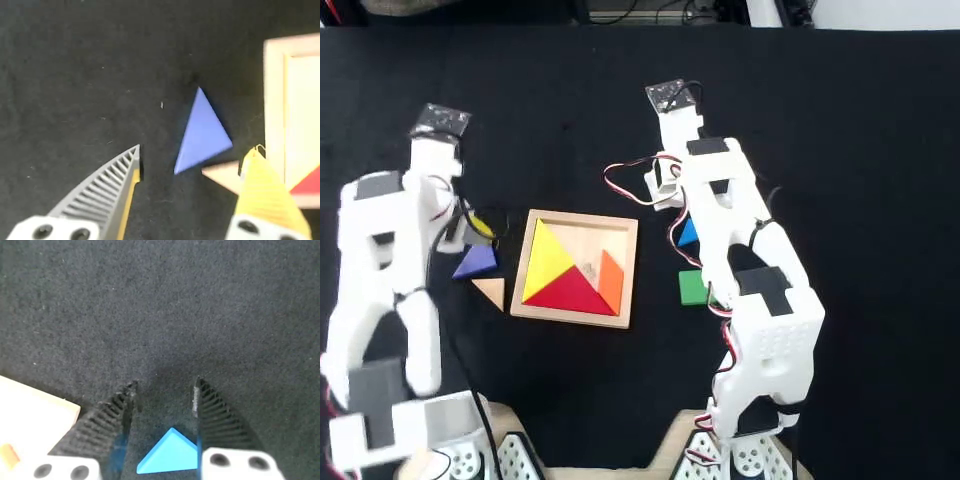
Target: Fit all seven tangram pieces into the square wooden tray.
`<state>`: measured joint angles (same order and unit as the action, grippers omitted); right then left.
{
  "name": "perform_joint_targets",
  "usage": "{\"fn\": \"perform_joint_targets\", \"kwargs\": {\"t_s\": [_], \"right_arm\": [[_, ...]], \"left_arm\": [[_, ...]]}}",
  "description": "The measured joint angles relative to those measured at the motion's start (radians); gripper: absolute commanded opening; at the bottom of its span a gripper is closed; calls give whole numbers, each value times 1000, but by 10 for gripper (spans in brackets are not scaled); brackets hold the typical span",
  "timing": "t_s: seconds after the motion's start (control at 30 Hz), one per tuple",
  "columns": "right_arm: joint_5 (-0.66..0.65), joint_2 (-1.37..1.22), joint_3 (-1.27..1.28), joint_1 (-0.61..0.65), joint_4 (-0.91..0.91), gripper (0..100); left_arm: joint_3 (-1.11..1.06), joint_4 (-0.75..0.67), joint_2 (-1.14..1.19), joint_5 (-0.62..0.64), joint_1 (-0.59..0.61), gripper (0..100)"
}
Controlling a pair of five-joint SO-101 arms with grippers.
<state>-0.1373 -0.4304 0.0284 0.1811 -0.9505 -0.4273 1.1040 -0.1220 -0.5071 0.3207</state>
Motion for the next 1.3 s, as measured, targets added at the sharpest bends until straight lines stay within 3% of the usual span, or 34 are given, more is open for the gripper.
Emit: {"fn": "perform_joint_targets", "kwargs": {"t_s": [0.2,0.4,0.77,1.3], "right_arm": [[0,-9,0,0,0,169],[0,-29,0,0,0,169],[0,-29,0,0,0,169],[0,-29,0,0,0,169]], "left_arm": [[-262,-173,-89,-138,-6,319],[-334,-313,-89,-153,-31,319],[-206,-324,187,-137,-38,316],[-173,-331,210,-138,-48,318]]}}
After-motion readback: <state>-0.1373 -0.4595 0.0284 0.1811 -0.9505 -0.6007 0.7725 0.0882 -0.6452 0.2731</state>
